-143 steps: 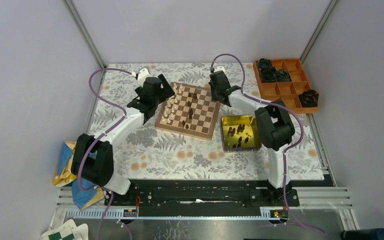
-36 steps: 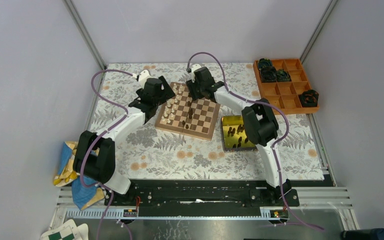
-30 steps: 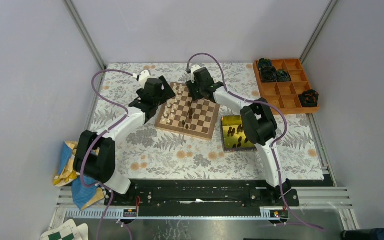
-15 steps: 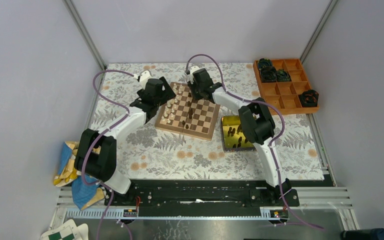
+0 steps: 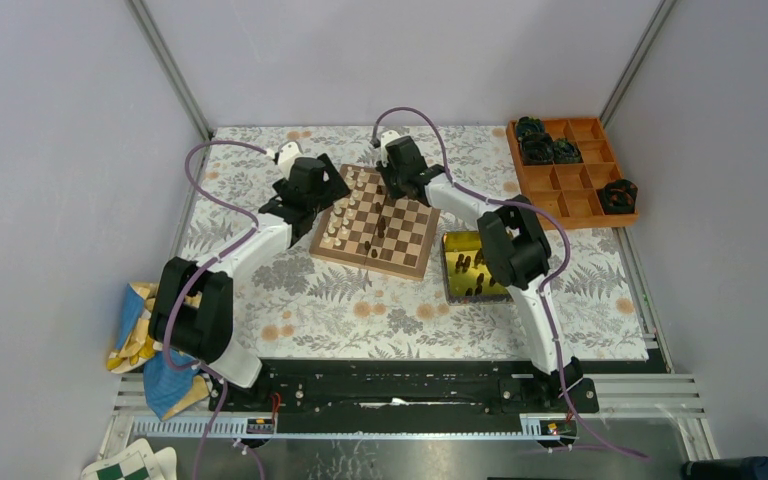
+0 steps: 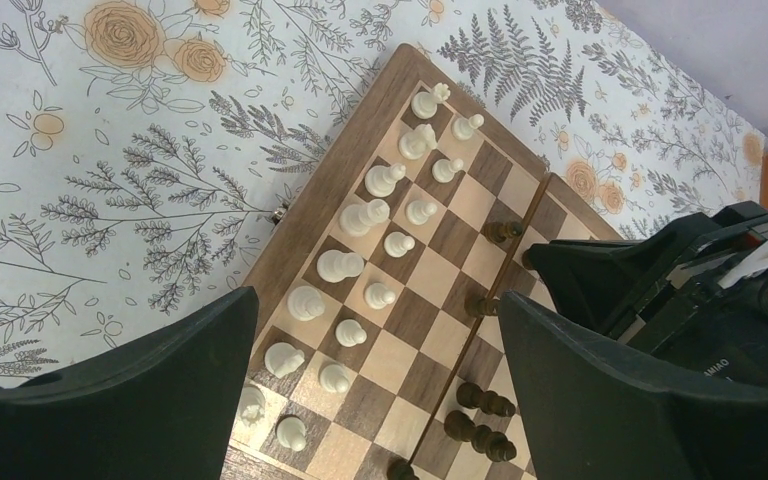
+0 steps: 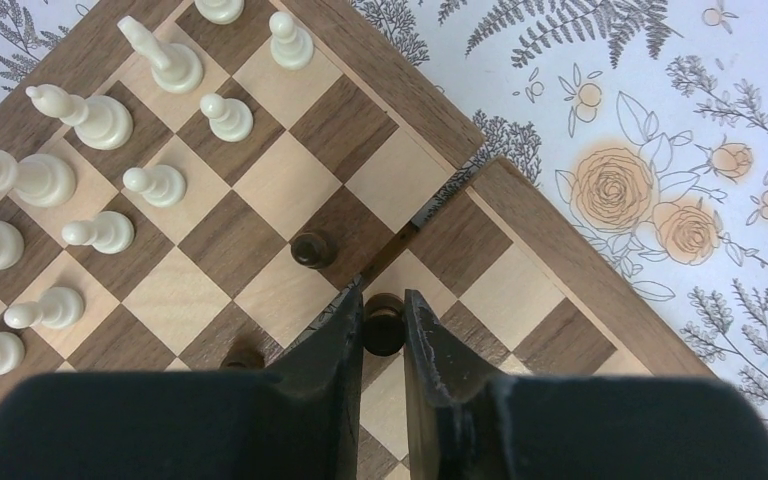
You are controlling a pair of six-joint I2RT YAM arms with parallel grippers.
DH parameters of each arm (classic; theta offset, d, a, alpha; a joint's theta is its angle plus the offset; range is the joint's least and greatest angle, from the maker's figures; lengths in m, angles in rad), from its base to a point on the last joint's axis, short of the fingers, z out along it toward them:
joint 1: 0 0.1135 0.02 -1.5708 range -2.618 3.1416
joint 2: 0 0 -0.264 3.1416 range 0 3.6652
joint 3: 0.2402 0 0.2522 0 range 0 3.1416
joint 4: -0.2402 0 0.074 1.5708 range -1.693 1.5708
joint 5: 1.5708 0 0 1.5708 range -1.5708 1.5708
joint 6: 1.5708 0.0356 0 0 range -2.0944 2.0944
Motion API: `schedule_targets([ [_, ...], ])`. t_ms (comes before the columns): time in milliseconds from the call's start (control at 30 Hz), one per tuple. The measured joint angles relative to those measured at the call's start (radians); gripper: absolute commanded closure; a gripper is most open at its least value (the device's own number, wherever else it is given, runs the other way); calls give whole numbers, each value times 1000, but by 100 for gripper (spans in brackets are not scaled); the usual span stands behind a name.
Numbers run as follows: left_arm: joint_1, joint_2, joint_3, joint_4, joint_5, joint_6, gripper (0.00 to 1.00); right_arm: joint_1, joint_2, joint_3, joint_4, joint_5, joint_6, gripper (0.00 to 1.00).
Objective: Set up the chess pieces on the board
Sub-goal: Pick up the chess piece from the chessboard, then place the chess piece on the chessboard.
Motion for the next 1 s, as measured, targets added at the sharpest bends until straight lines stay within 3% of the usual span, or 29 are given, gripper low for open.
schedule_targets([
  [533,0,0,-10,1,1,-2,3,-24,-141,-54,16,121,8,100],
  [1000,0,0,-10,1,8,-3,3,-98,-151,-143,14,182,95,100],
])
